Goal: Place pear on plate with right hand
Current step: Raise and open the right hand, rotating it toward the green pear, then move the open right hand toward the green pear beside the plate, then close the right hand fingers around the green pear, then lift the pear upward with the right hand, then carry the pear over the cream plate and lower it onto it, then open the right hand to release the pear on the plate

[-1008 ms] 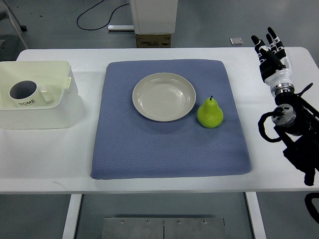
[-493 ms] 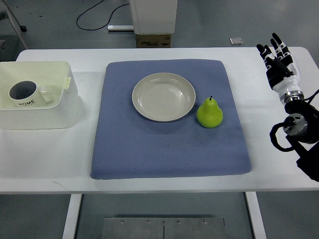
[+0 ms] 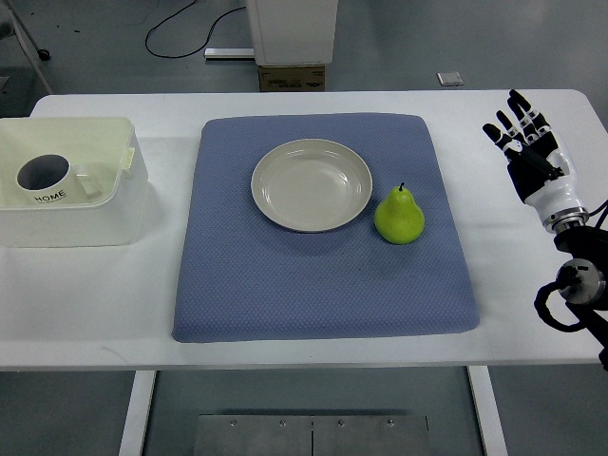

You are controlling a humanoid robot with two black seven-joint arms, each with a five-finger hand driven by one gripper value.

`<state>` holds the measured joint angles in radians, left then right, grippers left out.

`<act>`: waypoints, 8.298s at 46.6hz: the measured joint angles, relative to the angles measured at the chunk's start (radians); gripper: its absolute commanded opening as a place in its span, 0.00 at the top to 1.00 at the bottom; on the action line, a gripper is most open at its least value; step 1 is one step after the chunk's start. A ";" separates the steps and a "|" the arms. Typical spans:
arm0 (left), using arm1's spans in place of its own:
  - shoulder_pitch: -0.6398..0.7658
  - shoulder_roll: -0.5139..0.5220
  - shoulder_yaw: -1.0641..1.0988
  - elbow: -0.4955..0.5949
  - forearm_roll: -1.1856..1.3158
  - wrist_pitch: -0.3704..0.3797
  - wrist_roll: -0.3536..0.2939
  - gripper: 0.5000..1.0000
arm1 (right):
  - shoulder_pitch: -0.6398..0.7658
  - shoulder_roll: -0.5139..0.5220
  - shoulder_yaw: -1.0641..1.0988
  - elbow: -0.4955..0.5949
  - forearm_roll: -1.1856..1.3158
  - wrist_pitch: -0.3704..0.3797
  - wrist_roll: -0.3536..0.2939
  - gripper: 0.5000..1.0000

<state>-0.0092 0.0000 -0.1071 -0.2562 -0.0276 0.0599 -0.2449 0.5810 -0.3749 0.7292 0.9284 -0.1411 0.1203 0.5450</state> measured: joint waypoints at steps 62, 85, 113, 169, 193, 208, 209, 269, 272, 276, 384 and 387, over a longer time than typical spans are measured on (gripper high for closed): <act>0.000 0.000 0.000 0.000 0.000 0.000 0.000 0.00 | 0.000 0.107 -0.215 -0.004 -0.089 -0.094 0.058 0.00; 0.000 0.000 0.000 0.000 0.000 0.000 0.000 0.00 | -0.004 0.161 -0.234 -0.056 -0.083 -0.095 0.066 0.00; 0.000 0.000 0.000 0.000 0.000 0.000 0.000 0.00 | 0.005 0.201 -0.144 -0.075 -0.079 -0.094 0.066 0.00; 0.000 0.000 0.000 0.000 0.000 0.000 0.000 0.00 | -0.040 0.200 -0.275 -0.087 -0.088 -0.095 0.066 0.11; 0.000 0.000 0.000 0.000 0.000 0.000 0.000 0.00 | -0.005 0.200 -0.339 -0.124 -0.088 -0.109 0.066 1.00; 0.000 0.000 0.000 0.000 0.000 0.000 0.000 0.00 | 0.107 0.186 -0.262 -0.118 -0.079 -0.113 0.066 1.00; 0.000 0.000 0.000 0.000 0.000 0.000 0.000 0.00 | 0.119 0.187 -0.259 -0.118 -0.078 -0.113 0.066 1.00; 0.000 0.000 0.000 0.000 0.000 0.000 0.000 0.00 | 0.341 0.375 -0.444 -0.303 -0.078 -0.226 -0.070 1.00; 0.000 0.000 0.000 0.000 0.000 0.000 0.000 0.00 | 0.345 0.375 -0.459 -0.318 -0.079 -0.226 -0.081 1.00; 0.000 0.000 0.000 0.000 0.000 0.000 0.000 0.00 | 0.352 0.375 -0.473 -0.323 -0.080 -0.226 -0.097 1.00; 0.000 0.000 0.000 0.000 0.000 0.000 0.000 0.00 | 0.335 0.232 -0.467 -0.242 -0.072 -0.217 -0.127 0.00; 0.000 0.000 0.000 0.000 0.000 0.000 0.000 0.00 | 0.330 0.222 -0.467 -0.240 -0.072 -0.217 -0.126 0.00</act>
<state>-0.0093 0.0000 -0.1069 -0.2562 -0.0276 0.0598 -0.2444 0.9112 -0.1529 0.2625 0.6888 -0.2132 -0.0963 0.4187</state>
